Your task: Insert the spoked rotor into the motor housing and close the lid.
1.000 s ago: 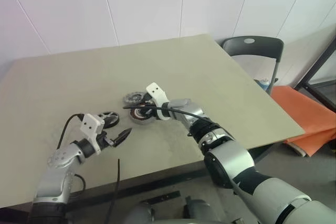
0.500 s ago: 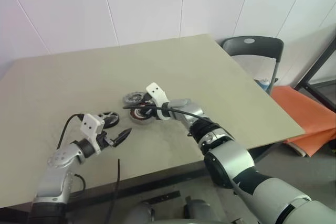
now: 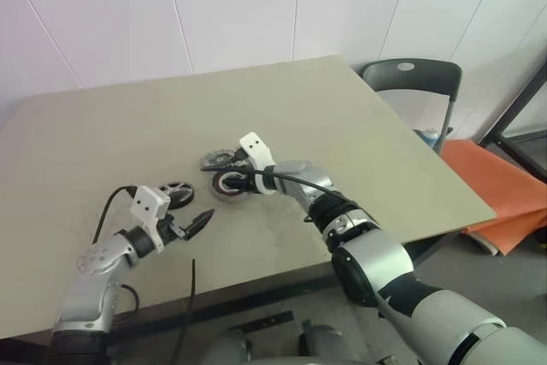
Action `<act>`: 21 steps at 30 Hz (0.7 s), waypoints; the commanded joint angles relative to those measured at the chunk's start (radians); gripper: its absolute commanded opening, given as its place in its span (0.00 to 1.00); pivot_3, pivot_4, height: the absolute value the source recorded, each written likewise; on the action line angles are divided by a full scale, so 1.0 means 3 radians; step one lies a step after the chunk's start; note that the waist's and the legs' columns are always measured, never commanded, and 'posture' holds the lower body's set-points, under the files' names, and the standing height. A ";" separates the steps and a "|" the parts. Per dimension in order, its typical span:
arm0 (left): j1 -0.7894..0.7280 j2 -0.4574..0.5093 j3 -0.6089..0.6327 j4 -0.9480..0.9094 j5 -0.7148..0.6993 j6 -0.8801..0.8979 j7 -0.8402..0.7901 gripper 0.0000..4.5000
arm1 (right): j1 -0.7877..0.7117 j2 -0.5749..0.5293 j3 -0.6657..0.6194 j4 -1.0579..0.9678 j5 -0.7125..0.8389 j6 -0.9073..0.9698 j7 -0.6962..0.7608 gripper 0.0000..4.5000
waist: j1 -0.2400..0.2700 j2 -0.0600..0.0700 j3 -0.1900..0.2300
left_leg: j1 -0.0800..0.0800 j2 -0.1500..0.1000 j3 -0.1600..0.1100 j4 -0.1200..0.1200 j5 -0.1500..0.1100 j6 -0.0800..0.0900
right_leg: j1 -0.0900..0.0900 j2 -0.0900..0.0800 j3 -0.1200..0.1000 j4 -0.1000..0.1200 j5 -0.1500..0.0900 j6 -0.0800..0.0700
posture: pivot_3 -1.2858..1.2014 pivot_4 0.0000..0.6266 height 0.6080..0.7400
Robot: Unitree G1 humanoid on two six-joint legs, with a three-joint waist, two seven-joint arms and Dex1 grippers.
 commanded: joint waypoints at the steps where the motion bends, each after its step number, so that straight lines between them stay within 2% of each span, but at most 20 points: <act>1: -0.0017 0.0011 0.0034 -0.0059 -0.0006 -0.0027 0.0000 1.00 | -0.0062 0.0069 -0.0143 -0.0167 0.0145 -0.0219 -0.0061 0.55 | 0.0000 0.0000 0.0000 | 0.0000 0.0000 0.0000 0.0000 0.0000 0.0000 | 0.0000 0.0000 0.0000 0.0000 0.0000 0.0000 | 0.52 0.00 1.00; 3: -0.0010 0.0013 0.0036 -0.0060 -0.0007 -0.0025 0.0001 1.00 | -0.0075 0.0067 -0.0185 -0.0167 0.0174 -0.0281 -0.0095 0.46 | 0.0000 0.0000 0.0000 | 0.0000 0.0000 0.0000 0.0000 0.0000 0.0000 | 0.0000 0.0000 0.0000 0.0000 0.0000 0.0000 | 0.52 0.00 1.00; 9: 0.0001 0.0013 0.0039 -0.0058 -0.0005 -0.0024 0.0004 1.00 | -0.0014 0.0016 0.0012 -0.0106 -0.0017 -0.0442 -0.0091 0.00 | -0.0002 0.0000 0.0000 | 0.0000 0.0000 0.0000 0.0000 0.0000 0.0000 | 0.0000 0.0000 0.0000 0.0000 0.0000 0.0000 | 0.52 0.00 1.00; 17: 0.0003 -0.0003 0.0019 -0.0035 0.0006 -0.0033 0.0005 1.00 | 0.0162 -0.0019 0.0493 -0.0035 -0.0484 -0.0644 -0.0227 0.00 | 0.0001 0.0001 0.0000 | 0.0001 0.0000 0.0000 0.0000 0.0000 0.0000 | 0.0001 0.0000 0.0000 0.0000 0.0000 0.0000 | 0.52 0.00 1.00; 21: 0.0008 0.0001 0.0028 -0.0039 0.0002 -0.0031 0.0002 1.00 | 0.0186 -0.0019 0.0577 -0.0022 -0.0569 -0.0728 -0.0243 0.00 | -0.0002 0.0001 -0.0001 | 0.0006 0.0000 0.0000 0.0000 0.0000 0.0000 | 0.0002 0.0001 0.0000 0.0000 0.0000 -0.0001 | 0.52 0.00 1.00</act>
